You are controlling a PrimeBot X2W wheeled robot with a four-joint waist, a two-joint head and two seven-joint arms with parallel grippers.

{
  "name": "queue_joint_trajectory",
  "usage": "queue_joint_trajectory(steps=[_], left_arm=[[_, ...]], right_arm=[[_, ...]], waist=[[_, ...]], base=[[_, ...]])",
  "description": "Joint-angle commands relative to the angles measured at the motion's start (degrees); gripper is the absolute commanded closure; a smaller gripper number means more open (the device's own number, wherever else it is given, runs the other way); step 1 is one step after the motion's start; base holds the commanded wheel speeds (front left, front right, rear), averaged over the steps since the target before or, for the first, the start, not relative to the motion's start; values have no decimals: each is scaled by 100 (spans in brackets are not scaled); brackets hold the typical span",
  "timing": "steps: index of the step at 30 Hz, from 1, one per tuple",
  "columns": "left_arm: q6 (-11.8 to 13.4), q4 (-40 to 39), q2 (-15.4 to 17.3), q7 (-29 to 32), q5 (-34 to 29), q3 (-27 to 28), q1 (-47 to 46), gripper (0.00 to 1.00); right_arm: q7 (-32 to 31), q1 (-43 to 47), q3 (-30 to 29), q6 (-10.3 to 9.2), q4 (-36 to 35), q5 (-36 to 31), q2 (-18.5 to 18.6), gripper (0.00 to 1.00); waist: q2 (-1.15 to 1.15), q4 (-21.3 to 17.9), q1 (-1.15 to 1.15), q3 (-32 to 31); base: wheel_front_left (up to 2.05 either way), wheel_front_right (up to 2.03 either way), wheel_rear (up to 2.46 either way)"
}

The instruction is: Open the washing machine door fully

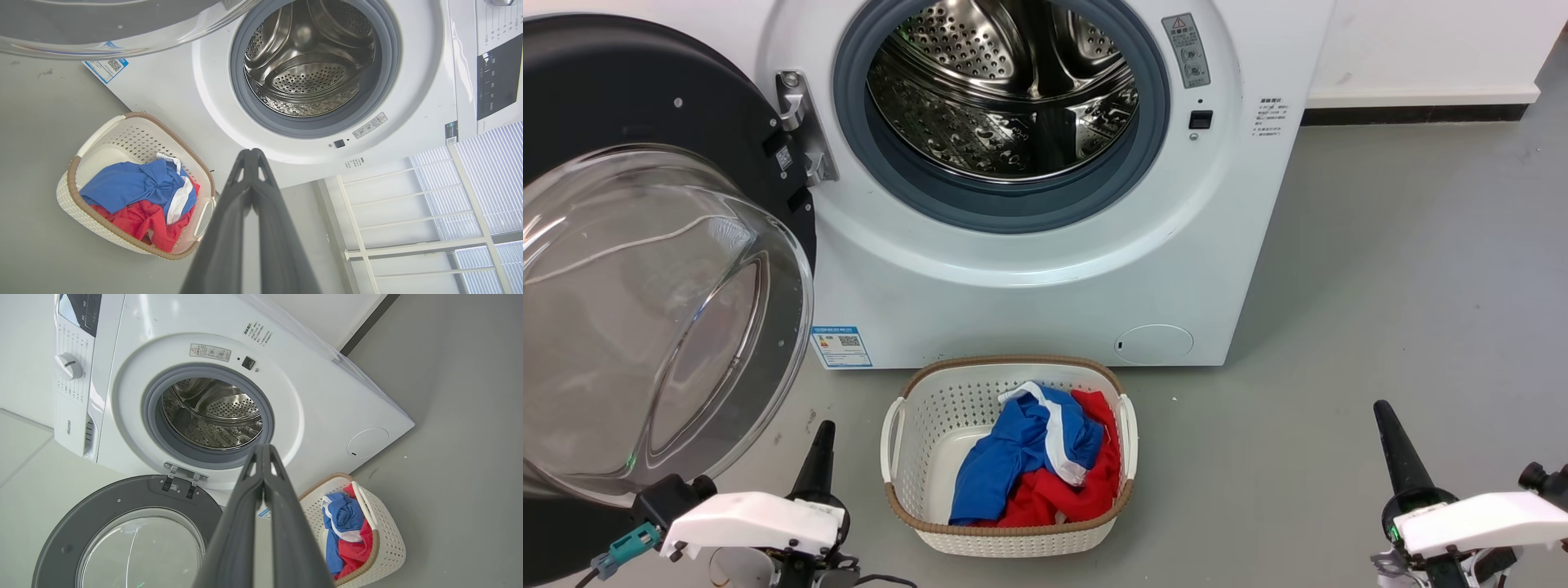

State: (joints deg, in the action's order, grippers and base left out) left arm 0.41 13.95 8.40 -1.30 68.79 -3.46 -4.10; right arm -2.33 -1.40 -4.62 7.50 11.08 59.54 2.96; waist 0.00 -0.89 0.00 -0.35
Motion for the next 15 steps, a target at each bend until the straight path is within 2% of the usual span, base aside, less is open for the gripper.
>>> queue_joint_trajectory(steps=[1, 15], left_arm=[[-60, -47, -24, 40, 119, 73, -153, 100], [-270, -33, -163, 245, 743, 332, -173, 100]], right_arm=[[-22, -159, -17, -1, -30, 188, -7, 100], [-131, -260, -68, -1, 64, 1041, -9, 100]], waist=[[0, 2, 0, 1], [0, 22, 0, 13]], base=[[0, 0, 0], [0, 0, 0]])
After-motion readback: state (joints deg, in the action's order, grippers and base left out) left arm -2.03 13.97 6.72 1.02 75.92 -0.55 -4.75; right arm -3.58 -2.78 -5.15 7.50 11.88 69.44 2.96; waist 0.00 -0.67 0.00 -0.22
